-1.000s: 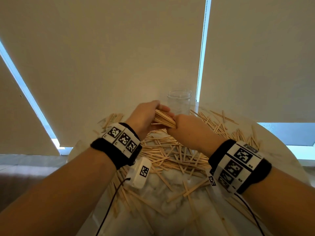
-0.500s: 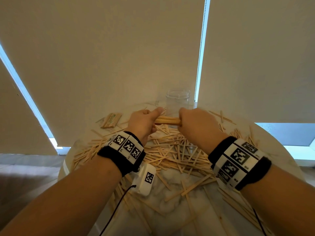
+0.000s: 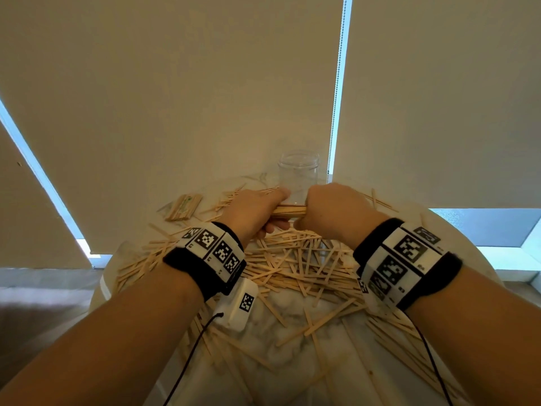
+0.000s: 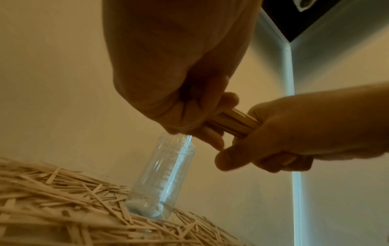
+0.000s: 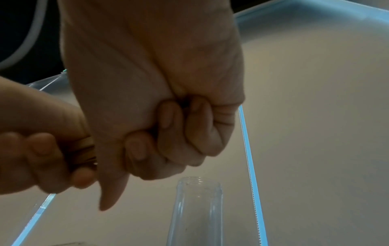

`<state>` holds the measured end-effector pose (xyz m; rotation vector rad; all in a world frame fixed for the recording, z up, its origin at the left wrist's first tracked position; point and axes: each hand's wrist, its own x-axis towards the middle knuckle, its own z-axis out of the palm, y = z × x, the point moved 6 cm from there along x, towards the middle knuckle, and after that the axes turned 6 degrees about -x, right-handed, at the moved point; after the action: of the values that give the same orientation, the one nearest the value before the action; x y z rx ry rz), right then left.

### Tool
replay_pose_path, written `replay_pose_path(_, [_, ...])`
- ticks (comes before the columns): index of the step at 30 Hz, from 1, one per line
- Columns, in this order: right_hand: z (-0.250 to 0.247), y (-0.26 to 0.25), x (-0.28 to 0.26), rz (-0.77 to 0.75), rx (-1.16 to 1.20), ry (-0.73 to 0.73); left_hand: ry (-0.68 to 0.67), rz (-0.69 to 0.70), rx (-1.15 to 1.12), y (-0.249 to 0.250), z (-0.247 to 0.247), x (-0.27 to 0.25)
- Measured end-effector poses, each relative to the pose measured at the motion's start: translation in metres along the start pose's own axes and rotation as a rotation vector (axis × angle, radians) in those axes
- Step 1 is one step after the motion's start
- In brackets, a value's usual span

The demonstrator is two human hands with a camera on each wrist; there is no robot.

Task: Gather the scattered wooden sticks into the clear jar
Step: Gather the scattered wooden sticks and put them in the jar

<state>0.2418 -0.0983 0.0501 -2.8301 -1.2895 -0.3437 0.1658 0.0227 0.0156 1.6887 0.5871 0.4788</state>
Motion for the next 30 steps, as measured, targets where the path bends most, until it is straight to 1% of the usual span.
replay_pose_path(1, [0.001, 0.001, 0.001, -0.008, 0.009, -0.021, -0.013, -0.028, 0.001, -0.003, 0.0, 0.002])
replay_pose_path(3, [-0.001, 0.0, 0.002, -0.053, 0.052, -0.008, 0.029, -0.053, -0.055, -0.007, -0.005, 0.008])
replay_pose_path(5, [-0.009, 0.004, 0.002, -0.085, 0.139, 0.093, 0.098, -0.085, -0.151, -0.01, -0.011, 0.017])
replay_pose_path(8, [-0.021, 0.015, 0.011, -0.039, 0.264, 0.224, 0.148, -0.113, -0.308, -0.01, -0.014, 0.034])
replay_pose_path(10, [-0.03, 0.024, 0.023, 0.025, 0.286, 0.296, 0.112, -0.105, -0.366, -0.004, -0.007, 0.046])
replay_pose_path(12, [-0.041, 0.034, 0.037, 0.061, 0.301, 0.347, 0.038, -0.101, -0.402, 0.008, 0.003, 0.056])
replay_pose_path(14, [-0.052, 0.047, 0.052, 0.083, 0.317, 0.367, -0.002, -0.085, -0.358, 0.02, 0.007, 0.071])
replay_pose_path(17, [-0.065, 0.08, 0.079, 0.165, 0.337, 0.433, 0.061, -0.042, -0.238, 0.03, 0.0, 0.104])
replay_pose_path(18, [-0.068, 0.09, 0.09, 0.19, 0.311, 0.444, 0.091, -0.033, -0.209, 0.031, -0.002, 0.114])
replay_pose_path(20, [-0.07, 0.106, 0.113, 0.231, 0.21, 0.436, 0.108, -0.025, -0.155, 0.027, -0.003, 0.138])
replay_pose_path(21, [-0.069, 0.112, 0.124, 0.249, 0.163, 0.427, 0.067, -0.036, -0.101, 0.021, 0.0, 0.151])
replay_pose_path(23, [-0.062, 0.114, 0.146, 0.256, 0.081, 0.386, -0.083, -0.083, 0.027, 0.006, 0.012, 0.174])
replay_pose_path(25, [-0.049, 0.099, 0.168, 0.169, -0.013, 0.297, -0.227, -0.08, 0.105, -0.001, 0.029, 0.186])
replay_pose_path(26, [-0.041, 0.088, 0.179, 0.102, -0.045, 0.241, -0.268, -0.056, 0.102, -0.004, 0.038, 0.193])
replay_pose_path(28, [-0.026, 0.061, 0.192, -0.033, -0.073, 0.117, -0.253, 0.029, 0.12, -0.007, 0.048, 0.207])
replay_pose_path(30, [-0.011, 0.04, 0.201, -0.137, -0.12, -0.01, -0.202, 0.12, 0.163, -0.015, 0.053, 0.227])
